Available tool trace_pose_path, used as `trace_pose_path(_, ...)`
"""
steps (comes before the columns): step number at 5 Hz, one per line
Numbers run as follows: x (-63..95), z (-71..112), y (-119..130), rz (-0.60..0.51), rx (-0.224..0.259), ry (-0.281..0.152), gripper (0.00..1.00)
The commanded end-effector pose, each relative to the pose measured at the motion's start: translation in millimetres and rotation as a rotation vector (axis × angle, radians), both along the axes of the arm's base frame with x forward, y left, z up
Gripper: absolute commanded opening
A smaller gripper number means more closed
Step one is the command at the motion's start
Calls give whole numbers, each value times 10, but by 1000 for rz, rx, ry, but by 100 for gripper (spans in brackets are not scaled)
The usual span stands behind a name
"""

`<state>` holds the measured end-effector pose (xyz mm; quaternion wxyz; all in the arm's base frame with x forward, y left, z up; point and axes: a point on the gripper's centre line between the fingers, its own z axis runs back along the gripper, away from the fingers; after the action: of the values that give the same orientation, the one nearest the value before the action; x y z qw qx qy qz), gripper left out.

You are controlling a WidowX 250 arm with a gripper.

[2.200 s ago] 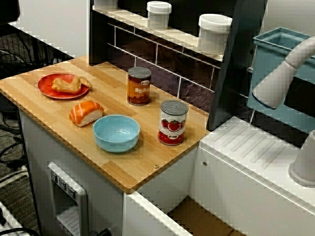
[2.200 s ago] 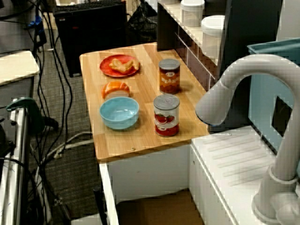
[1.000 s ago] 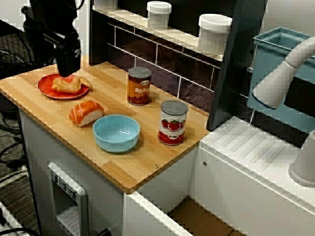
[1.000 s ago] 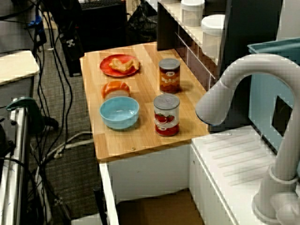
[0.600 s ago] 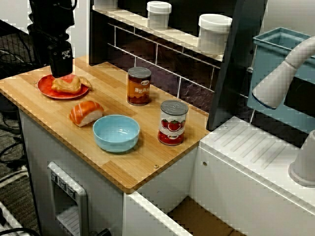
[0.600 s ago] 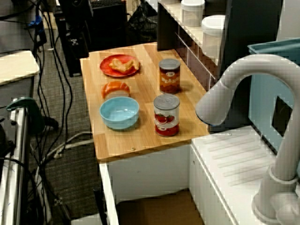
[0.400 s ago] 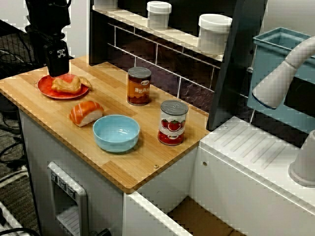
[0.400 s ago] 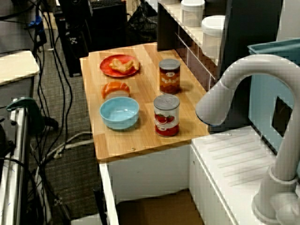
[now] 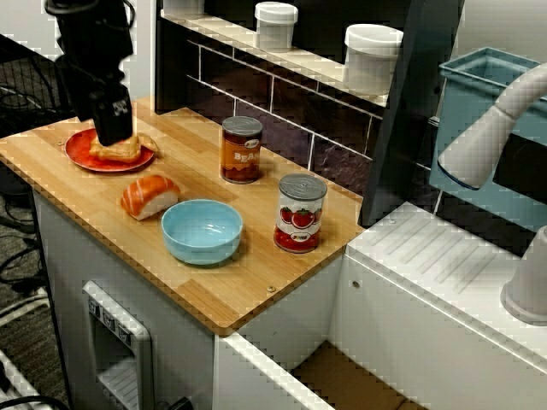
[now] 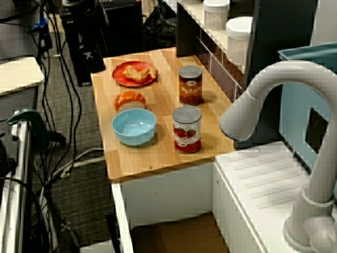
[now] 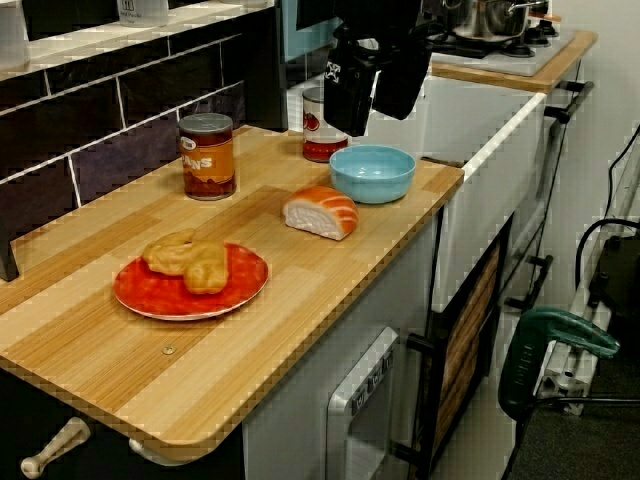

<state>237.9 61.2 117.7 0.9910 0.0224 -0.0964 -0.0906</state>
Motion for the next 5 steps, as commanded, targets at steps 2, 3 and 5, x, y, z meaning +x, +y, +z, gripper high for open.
trace_pose_path(2, 119, -8, 8, 36, 16, -19, 100)
trace_pose_path(3, 119, -8, 8, 36, 16, -19, 100)
trace_pose_path(5, 87, -129, 65, 72, 38, -11, 100)
